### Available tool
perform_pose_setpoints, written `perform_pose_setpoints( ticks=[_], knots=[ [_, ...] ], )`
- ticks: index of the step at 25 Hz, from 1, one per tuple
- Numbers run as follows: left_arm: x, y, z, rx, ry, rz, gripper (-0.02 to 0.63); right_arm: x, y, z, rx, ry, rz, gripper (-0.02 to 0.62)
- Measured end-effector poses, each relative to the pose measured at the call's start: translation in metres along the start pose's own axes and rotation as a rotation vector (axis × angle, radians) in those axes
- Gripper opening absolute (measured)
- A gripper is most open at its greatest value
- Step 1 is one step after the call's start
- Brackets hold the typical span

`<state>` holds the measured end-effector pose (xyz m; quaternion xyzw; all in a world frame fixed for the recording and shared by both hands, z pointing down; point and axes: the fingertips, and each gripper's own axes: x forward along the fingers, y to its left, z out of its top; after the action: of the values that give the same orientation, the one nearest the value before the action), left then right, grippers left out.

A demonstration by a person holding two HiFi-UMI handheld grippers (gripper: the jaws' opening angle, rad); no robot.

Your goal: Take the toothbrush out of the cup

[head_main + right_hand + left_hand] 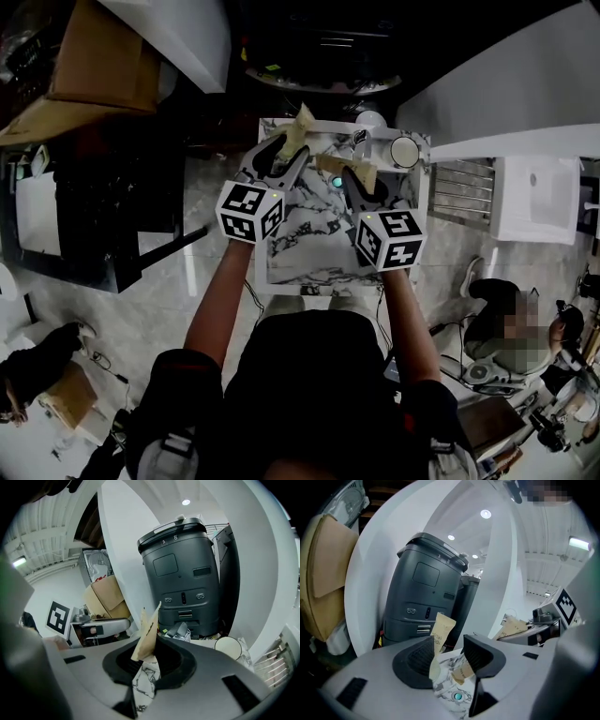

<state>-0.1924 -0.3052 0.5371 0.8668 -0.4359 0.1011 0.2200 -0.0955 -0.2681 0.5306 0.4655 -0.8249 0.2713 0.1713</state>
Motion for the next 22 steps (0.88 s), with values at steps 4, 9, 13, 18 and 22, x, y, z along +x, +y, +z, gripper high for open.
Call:
perform_pose_setpoints(
  ticks=[4,9,13,18,22],
  knots=[
    [0.010,0.005,-0.005,0.000,0.018,0.010,0.220,0.000,-0.001,-0.001,0.008,-0.005,0.001,0.072],
    [0.026,0.012,-0.011,0.015,0.048,0.023,0.245,-0.001,-0.003,-0.001,0.023,-0.010,0.002,0.072],
    [0.037,0.019,-0.013,0.022,0.061,0.031,0.252,-0.002,-0.003,-0.001,0.030,-0.014,0.004,0.072],
    [0.050,0.025,-0.016,0.030,0.077,0.036,0.253,-0.002,-0.004,-0.001,0.029,-0.012,0.003,0.072],
    [0.055,0.025,-0.019,0.036,0.093,0.031,0.253,-0.003,-0.004,-0.002,0.032,-0.013,0.004,0.072]
  ],
)
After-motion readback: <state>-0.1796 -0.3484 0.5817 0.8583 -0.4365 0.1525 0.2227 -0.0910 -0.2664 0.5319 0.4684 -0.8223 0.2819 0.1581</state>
